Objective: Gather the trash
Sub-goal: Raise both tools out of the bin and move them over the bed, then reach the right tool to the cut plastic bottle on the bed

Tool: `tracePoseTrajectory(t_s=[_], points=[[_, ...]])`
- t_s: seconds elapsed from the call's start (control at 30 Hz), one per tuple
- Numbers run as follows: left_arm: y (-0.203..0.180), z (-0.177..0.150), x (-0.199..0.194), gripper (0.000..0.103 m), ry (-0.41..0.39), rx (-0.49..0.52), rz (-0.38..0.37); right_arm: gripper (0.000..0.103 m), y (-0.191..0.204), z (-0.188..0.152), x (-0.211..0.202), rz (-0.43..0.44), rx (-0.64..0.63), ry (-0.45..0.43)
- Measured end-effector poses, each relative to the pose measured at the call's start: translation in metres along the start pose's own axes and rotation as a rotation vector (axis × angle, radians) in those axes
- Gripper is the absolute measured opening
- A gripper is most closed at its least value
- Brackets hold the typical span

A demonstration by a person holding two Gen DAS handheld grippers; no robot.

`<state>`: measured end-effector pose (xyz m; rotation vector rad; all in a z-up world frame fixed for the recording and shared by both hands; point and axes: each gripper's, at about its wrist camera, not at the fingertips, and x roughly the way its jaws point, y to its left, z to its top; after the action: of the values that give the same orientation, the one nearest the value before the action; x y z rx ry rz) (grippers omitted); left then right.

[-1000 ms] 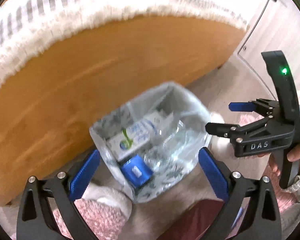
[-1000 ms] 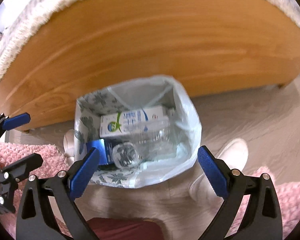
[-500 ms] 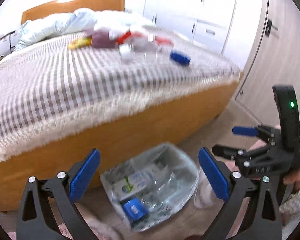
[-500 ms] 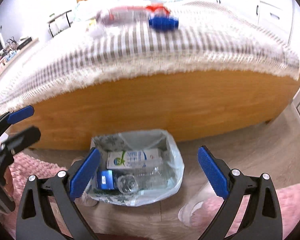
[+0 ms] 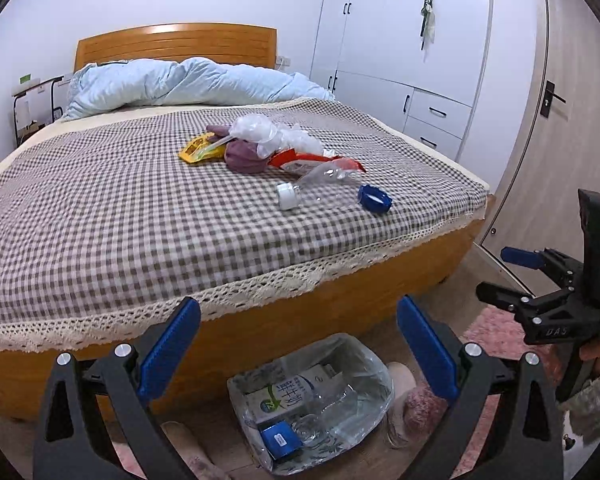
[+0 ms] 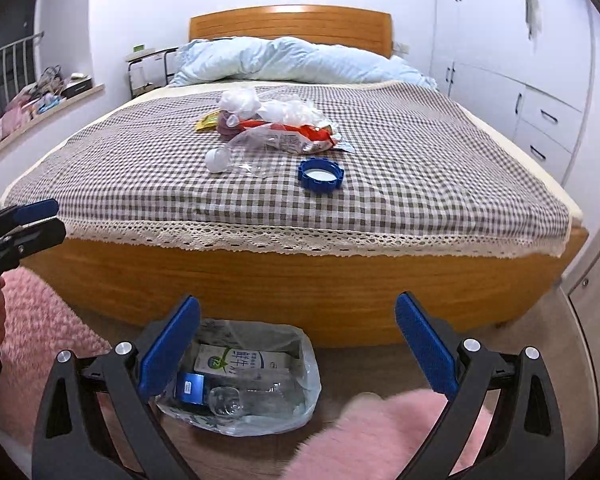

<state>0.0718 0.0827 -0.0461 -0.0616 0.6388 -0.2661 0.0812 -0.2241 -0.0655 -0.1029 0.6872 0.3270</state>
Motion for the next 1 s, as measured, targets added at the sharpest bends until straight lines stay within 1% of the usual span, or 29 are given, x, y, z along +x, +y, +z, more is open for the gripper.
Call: tracePoseTrajectory(t_s=[0.1, 0.13, 0.2, 0.27, 0.37, 0.43, 0.5, 0.57, 0.7, 0.77, 0.93, 1.0], points=[[0.007, -0.005, 0.008, 0.095, -0.017, -0.016, -0.002, 0.094, 0.003, -0.003, 0.014, 0.023, 0.009, -0.025], [0.009, -0.006, 0.013, 0.095, -0.017, -0.022, -0.005, 0.094, 0.003, -0.001, 0.022, 0.056, 0.037, -0.030], [0.011, -0.005, 0.024, 0.096, -0.021, -0.034, -0.045, 0.094, 0.005, 0.005, 0.032, 0.103, 0.087, -0.058], [0.012, -0.002, 0.029, 0.096, -0.035, -0.045, -0.066, 0.094, 0.010, 0.011, 0.037, 0.111, 0.091, -0.096], [0.012, 0.008, 0.038, 0.096, -0.059, -0.029, -0.049, 0.094, 0.019, 0.014, 0.043, 0.087, 0.056, -0.148], [0.011, 0.017, 0.043, 0.096, -0.076, -0.001, -0.031, 0.094, 0.022, 0.014, 0.044, 0.070, 0.029, -0.167], [0.009, 0.024, 0.046, 0.096, -0.113, 0.018, -0.016, 0.094, 0.025, 0.015, 0.046, 0.067, 0.032, -0.191], [0.010, 0.026, 0.049, 0.096, -0.133, 0.022, -0.012, 0.094, 0.025, 0.017, 0.047, 0.046, 0.041, -0.210], [0.009, 0.016, 0.062, 0.096, -0.099, 0.071, 0.042, 0.094, 0.026, 0.018, 0.052, 0.054, 0.068, -0.211], [0.009, 0.013, 0.065, 0.096, -0.083, 0.067, 0.029, 0.094, 0.028, 0.019, 0.054, 0.057, 0.067, -0.209], [0.006, 0.010, 0.071, 0.096, -0.051, 0.078, 0.010, 0.094, 0.034, 0.015, 0.050, -0.008, 0.036, -0.229], [0.005, 0.010, 0.070, 0.096, -0.050, 0.079, -0.006, 0.094, 0.033, 0.014, 0.048, -0.017, 0.030, -0.239]])
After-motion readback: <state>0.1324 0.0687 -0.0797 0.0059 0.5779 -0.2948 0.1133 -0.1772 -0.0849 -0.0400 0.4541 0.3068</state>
